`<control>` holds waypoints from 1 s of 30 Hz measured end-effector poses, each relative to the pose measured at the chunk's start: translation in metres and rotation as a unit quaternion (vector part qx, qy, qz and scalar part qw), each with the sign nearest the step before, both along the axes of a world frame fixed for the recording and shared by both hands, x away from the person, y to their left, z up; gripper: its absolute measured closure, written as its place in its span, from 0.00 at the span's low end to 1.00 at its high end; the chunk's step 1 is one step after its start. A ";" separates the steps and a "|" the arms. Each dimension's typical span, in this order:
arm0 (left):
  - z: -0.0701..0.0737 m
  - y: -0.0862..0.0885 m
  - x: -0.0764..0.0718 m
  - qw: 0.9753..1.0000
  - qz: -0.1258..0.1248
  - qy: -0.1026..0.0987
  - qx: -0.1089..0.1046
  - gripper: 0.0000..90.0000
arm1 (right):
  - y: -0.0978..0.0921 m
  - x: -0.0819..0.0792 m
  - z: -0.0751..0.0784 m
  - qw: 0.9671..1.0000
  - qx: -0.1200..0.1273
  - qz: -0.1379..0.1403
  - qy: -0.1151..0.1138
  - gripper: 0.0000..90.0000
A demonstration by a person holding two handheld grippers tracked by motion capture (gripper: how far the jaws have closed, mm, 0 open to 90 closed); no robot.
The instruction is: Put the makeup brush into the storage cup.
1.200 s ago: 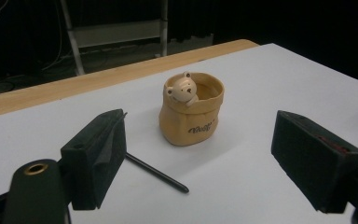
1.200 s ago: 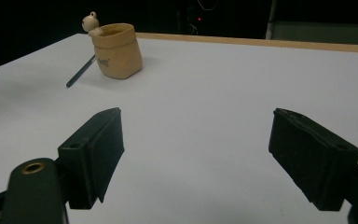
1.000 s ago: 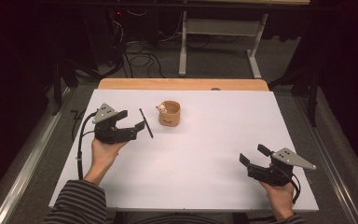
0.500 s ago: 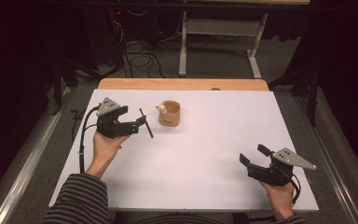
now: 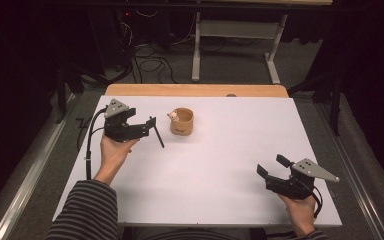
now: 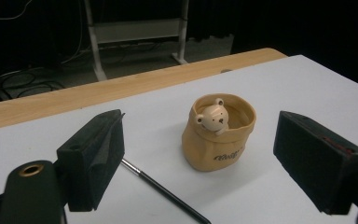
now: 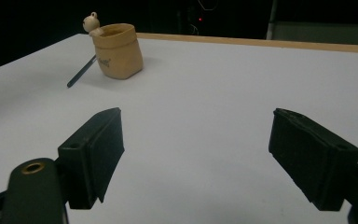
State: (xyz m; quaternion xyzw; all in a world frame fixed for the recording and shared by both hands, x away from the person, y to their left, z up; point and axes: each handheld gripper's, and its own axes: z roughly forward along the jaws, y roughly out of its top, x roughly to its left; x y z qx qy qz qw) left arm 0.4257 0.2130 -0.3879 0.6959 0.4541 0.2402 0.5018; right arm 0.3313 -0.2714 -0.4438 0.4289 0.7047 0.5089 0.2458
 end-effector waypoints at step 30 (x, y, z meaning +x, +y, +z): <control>-0.002 -0.008 0.031 0.999 0.050 0.016 0.006 0.19 | 0.000 -0.001 0.000 1.000 0.002 0.000 0.000 0.21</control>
